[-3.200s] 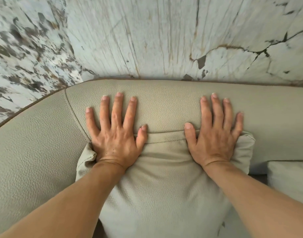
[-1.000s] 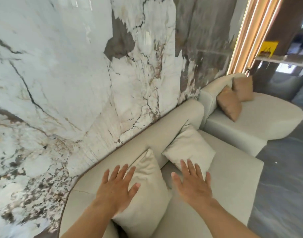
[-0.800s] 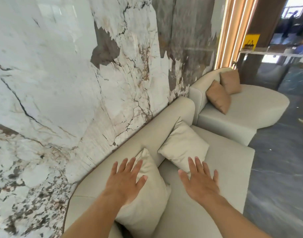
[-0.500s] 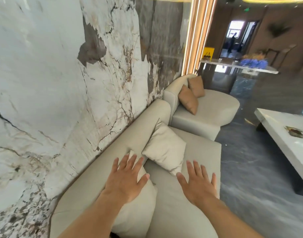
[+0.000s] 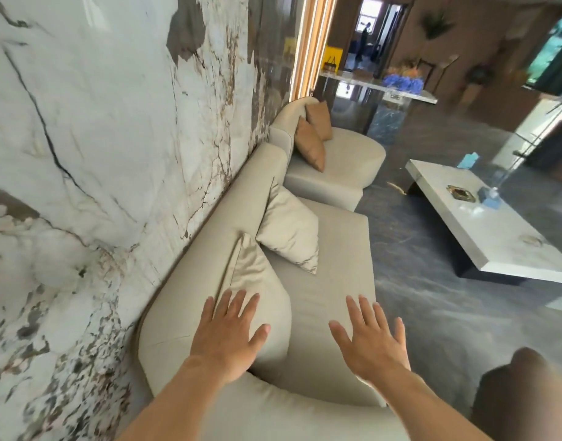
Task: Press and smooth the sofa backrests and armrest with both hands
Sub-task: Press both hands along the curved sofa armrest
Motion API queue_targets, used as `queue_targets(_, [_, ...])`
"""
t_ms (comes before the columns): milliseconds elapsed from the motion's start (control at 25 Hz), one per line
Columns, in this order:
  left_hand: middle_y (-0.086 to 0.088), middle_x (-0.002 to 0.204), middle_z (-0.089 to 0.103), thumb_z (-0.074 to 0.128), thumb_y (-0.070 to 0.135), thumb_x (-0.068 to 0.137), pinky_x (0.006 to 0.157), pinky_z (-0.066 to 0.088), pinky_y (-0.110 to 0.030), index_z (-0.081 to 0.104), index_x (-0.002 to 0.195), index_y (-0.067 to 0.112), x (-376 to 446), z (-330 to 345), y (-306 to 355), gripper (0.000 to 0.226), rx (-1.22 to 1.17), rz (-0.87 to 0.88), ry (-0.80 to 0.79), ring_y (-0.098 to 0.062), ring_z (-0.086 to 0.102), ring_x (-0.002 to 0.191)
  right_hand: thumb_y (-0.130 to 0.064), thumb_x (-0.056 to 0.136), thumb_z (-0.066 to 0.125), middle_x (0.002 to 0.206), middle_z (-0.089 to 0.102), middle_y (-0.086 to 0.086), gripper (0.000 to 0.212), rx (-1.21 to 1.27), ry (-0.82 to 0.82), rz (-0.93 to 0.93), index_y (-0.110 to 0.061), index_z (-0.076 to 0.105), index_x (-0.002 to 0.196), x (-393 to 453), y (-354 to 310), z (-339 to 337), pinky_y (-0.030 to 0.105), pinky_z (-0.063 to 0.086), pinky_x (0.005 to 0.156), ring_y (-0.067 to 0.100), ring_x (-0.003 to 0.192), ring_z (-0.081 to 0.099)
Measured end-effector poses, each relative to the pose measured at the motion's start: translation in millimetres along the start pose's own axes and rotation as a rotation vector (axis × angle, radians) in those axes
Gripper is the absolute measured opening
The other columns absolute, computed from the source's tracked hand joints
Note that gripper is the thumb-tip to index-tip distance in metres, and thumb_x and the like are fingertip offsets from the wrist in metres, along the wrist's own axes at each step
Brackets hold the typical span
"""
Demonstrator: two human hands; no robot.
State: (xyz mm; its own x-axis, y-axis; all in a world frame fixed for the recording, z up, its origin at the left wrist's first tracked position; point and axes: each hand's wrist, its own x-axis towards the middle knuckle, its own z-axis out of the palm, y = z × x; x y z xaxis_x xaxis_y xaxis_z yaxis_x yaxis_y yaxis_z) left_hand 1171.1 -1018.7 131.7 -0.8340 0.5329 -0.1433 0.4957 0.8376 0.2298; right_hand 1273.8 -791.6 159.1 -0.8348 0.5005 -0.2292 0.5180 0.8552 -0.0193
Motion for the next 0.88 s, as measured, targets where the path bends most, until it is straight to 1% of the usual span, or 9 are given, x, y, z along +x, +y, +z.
queue_targets(120, [0.006,0.163,-0.006,0.010,0.059,0.095,0.119,-0.010,-0.044,-0.004,0.153,0.033,-12.2,28.7,-3.4,0.066,-0.009,0.011,-0.022,-0.018,-0.013,0.148,-0.065,0.093,0.008,0.161,-0.012,-0.010,0.069,0.042,-0.012,0.035,-0.034,-0.008,0.152,-13.7,6.3,33.9,0.050,-0.009,0.117,0.015,0.147,-0.012])
queue_targets(280, [0.004,0.164,-0.005,0.009,0.059,0.095,0.119,-0.009,-0.044,-0.001,0.154,0.031,-31.4,89.4,-5.9,0.066,0.039,0.038,-0.123,-0.019,-0.012,0.148,-0.067,0.092,0.009,0.162,-0.008,-0.009,0.071,0.086,-0.068,0.058,-0.033,-0.003,0.153,-35.9,20.4,105.6,0.050,-0.008,0.117,0.015,0.148,-0.011])
queue_targets(360, [0.003,0.163,-0.008,0.007,0.059,0.095,0.119,-0.009,-0.045,-0.002,0.154,0.031,-39.6,119.9,-7.6,0.066,0.071,0.053,-0.181,-0.019,-0.013,0.148,-0.068,0.090,0.008,0.162,-0.009,-0.009,0.072,0.116,-0.099,0.069,-0.032,-0.003,0.153,-55.3,27.3,143.5,0.049,-0.010,0.117,0.014,0.147,-0.013])
queue_targets(440, [0.002,0.163,-0.008,0.004,0.060,0.093,0.119,-0.009,-0.045,-0.003,0.154,0.031,-48.8,145.9,-9.1,0.067,0.075,0.046,-0.189,-0.019,-0.013,0.148,-0.068,0.089,0.007,0.162,-0.010,-0.009,0.074,0.139,-0.111,0.077,-0.031,-0.002,0.153,-77.8,34.0,177.2,0.047,-0.012,0.117,0.014,0.146,-0.016])
queue_targets(640, [0.003,0.164,-0.003,-0.005,0.065,0.086,0.119,-0.009,-0.045,0.001,0.153,0.030,-75.4,198.9,-11.9,0.076,0.070,0.053,-0.135,-0.019,-0.012,0.148,-0.071,0.082,-0.007,0.162,-0.012,-0.010,0.080,0.152,-0.051,0.067,-0.034,-0.003,0.152,-110.6,38.9,243.2,0.044,-0.015,0.116,0.013,0.146,-0.018])
queue_targets(680, [0.003,0.164,0.001,-0.003,0.065,0.086,0.120,-0.008,-0.045,0.005,0.154,0.030,-78.7,208.6,-10.1,0.077,0.076,0.069,-0.106,-0.019,-0.009,0.149,-0.072,0.082,-0.009,0.162,-0.012,-0.010,0.080,0.150,-0.034,0.055,-0.034,-0.004,0.152,-111.9,38.5,253.1,0.044,-0.014,0.116,0.012,0.146,-0.018])
queue_targets(760, [0.000,0.163,0.012,0.008,0.064,0.089,0.120,-0.001,-0.048,0.017,0.153,0.027,-82.5,225.4,-5.3,0.074,0.082,0.090,-0.022,-0.023,0.001,0.150,-0.069,0.087,-0.004,0.162,-0.010,-0.009,0.076,0.134,0.013,0.031,-0.032,-0.004,0.153,-112.2,36.8,268.7,0.045,-0.013,0.117,0.013,0.146,-0.018])
queue_targets(800, [-0.003,0.162,0.018,0.015,0.062,0.090,0.120,0.002,-0.050,0.023,0.152,0.025,-83.6,231.5,-3.7,0.073,0.085,0.092,0.028,-0.026,0.007,0.149,-0.068,0.089,0.000,0.163,-0.006,-0.006,0.074,0.130,0.061,0.024,-0.031,-0.002,0.153,-111.8,35.9,274.4,0.046,-0.012,0.117,0.016,0.147,-0.014])
queue_targets(880, [-0.007,0.159,0.027,0.026,0.058,0.090,0.119,0.004,-0.054,0.031,0.149,0.021,-85.2,244.8,-1.2,0.070,0.116,0.101,0.121,-0.031,0.015,0.148,-0.063,0.093,0.010,0.163,0.009,0.001,0.072,0.107,0.177,0.012,-0.025,0.010,0.154,-112.2,34.8,286.3,0.050,-0.003,0.118,0.023,0.149,0.002])
